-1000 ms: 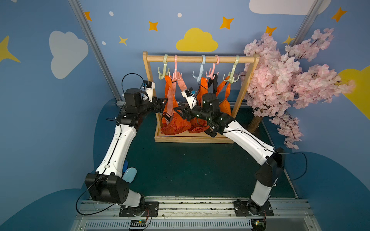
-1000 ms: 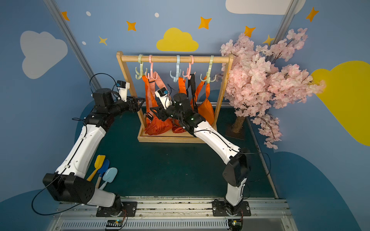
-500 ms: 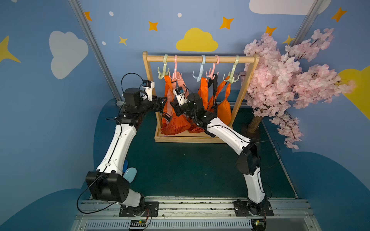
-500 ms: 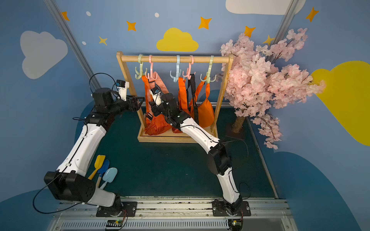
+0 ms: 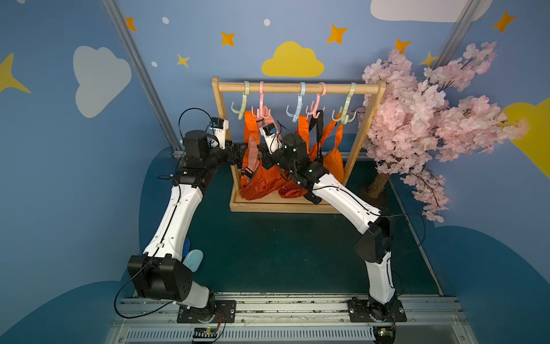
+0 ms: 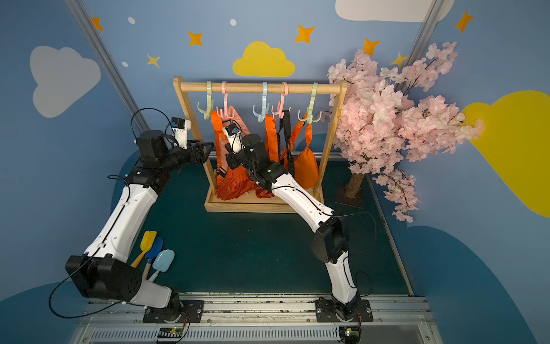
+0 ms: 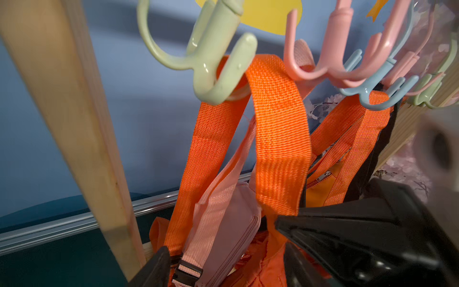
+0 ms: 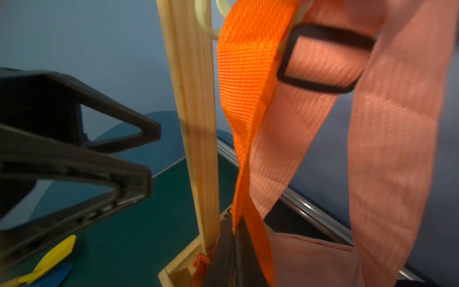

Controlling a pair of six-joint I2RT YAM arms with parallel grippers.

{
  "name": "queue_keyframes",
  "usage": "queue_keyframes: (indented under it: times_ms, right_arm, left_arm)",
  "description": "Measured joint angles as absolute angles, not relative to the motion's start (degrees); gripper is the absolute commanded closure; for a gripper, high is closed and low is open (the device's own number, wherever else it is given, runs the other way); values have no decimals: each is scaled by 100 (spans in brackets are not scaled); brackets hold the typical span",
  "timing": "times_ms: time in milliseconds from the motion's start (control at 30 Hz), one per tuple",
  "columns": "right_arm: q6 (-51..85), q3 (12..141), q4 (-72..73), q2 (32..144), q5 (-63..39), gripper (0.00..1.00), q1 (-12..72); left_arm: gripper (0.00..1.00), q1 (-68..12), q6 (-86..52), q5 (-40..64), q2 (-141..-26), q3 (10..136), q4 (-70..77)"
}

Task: Take the bag off the hook
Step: Pick up the bag from the hook.

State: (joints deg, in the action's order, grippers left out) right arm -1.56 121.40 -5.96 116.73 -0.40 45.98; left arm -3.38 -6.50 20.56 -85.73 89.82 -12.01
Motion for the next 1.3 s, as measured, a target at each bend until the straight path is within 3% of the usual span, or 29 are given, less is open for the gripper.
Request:
queue_keyframes:
  times_ms: [433,1067,1200,1300]
  right_arm:
    - [-196,12317,-692,10654,-318,100,4598]
    - [-43,13231,-1240,10674,-902,100,4617]
    - [14,13288,-1308,10689,-1024,100,4630]
    - [60,13288,-1339,10689,-1092,100,4646]
  left_arm:
    - [29,-316,-711,2069,-8947,8982,-939]
    - [33,-316,-683,3592,-9520,8927,-403]
    - [48,-316,-628,3874,-9515,8842,-255]
    - [66,-318,-593,3968,-9513,8803,-231]
